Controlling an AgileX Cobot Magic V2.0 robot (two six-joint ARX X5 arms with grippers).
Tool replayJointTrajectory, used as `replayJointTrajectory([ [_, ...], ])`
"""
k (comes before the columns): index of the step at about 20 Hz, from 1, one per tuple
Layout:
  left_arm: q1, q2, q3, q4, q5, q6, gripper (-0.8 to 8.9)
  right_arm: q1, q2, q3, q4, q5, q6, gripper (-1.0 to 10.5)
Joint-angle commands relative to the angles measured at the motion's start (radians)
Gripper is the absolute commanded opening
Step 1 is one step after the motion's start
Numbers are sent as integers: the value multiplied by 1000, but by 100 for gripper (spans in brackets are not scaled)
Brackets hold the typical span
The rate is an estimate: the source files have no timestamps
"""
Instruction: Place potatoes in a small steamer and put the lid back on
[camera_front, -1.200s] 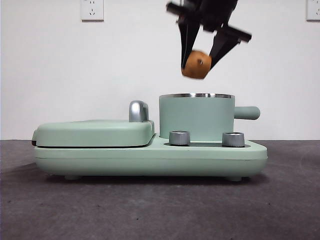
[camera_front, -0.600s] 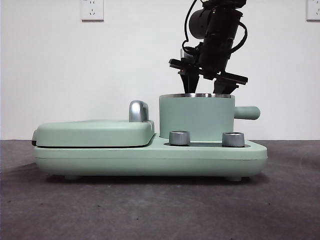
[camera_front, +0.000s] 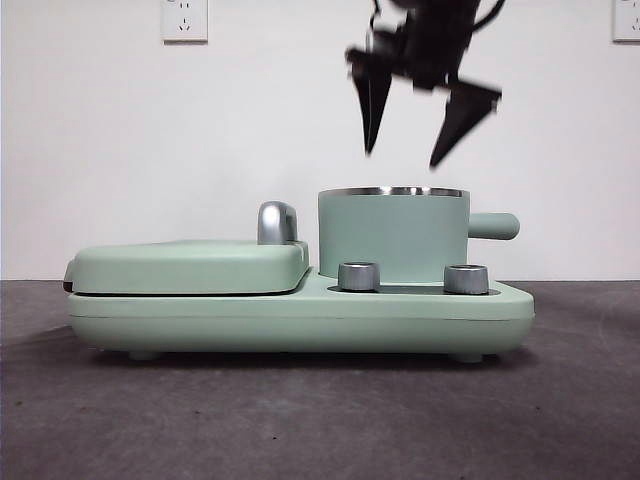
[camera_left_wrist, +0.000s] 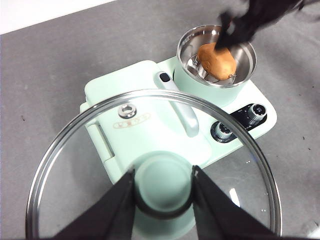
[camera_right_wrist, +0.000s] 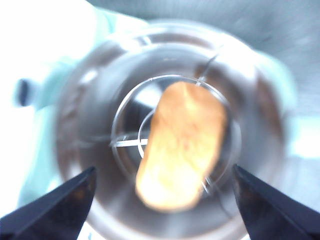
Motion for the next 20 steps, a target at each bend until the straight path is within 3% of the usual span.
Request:
replayJointTrajectory([
  [1, -4, 21, 20, 45, 8, -3, 17, 18, -51, 38, -75, 22, -34, 429],
  [6, -5, 61, 19, 54, 8, -3, 17, 44, -198, 37, -79, 19, -97, 428],
  [10, -6, 95, 19, 109, 11, -8, 17, 52, -376, -29, -79, 15, -101, 428],
  [17, -59, 183, 19, 202, 28, -22, 17, 58, -848, -571, -77, 21, -101, 428],
  [20, -109, 239, 19, 254, 28, -28, 17, 76, -1076, -845, 45, 19, -41, 428],
])
